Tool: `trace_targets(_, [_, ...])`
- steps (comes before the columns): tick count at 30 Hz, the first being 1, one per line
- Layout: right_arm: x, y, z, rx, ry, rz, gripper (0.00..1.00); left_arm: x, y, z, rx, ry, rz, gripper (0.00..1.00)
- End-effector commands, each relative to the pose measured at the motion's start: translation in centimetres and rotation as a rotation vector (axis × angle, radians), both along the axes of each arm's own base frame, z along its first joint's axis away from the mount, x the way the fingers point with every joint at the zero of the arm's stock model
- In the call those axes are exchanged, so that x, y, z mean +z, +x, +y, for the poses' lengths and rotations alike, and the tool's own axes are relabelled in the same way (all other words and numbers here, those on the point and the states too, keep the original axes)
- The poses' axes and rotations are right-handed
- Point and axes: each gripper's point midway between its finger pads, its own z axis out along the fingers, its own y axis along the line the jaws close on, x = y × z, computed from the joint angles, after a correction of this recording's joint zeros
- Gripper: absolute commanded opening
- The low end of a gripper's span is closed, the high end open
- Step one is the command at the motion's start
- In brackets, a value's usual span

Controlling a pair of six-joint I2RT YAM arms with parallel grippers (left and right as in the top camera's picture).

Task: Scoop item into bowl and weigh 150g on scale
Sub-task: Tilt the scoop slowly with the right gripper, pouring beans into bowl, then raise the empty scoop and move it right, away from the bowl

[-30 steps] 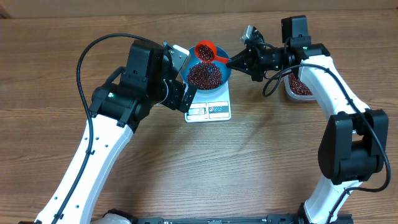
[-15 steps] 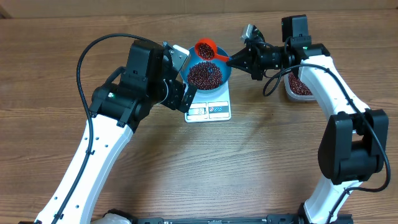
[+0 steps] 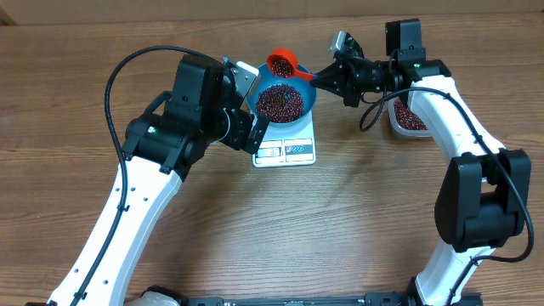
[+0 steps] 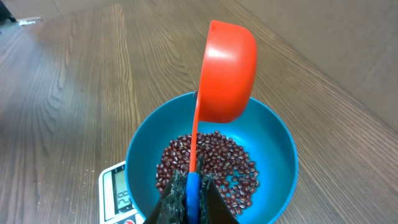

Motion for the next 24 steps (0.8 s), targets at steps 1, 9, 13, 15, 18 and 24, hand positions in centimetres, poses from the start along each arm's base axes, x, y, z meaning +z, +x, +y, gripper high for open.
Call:
trace_targets(1, [2.26, 0.48, -0.38, -0.004, -0.007, -0.089, 0.04, 0.57, 0.08, -0.08, -0.019, -0.005, -0.017, 1.00])
trace_targets(9, [2.17, 0.46, -0.41, 0.009, -0.020, -0.116, 0.04, 0.57, 0.09, -0.07, -0.018, -0.005, -0.016, 1.00])
trace_targets(13, [2.18, 0.46, -0.41, 0.013, -0.022, -0.124, 0.04, 0.56, 0.08, -0.07, -0.018, -0.005, -0.016, 1.00])
trace_targets(15, [2.18, 0.47, -0.41, 0.013, -0.022, -0.125, 0.04, 0.57, 0.09, -0.06, -0.018, -0.005, -0.017, 1.00])
trace_targets(18, [2.18, 0.46, -0.41, 0.013, -0.022, -0.124, 0.04, 0.57, 0.09, -0.06, -0.018, -0.005, -0.017, 1.00])
trace_targets(24, [2.17, 0.46, -0.41, 0.016, -0.024, -0.130, 0.04, 0.57, 0.09, -0.07, -0.018, -0.005, -0.017, 1.00])
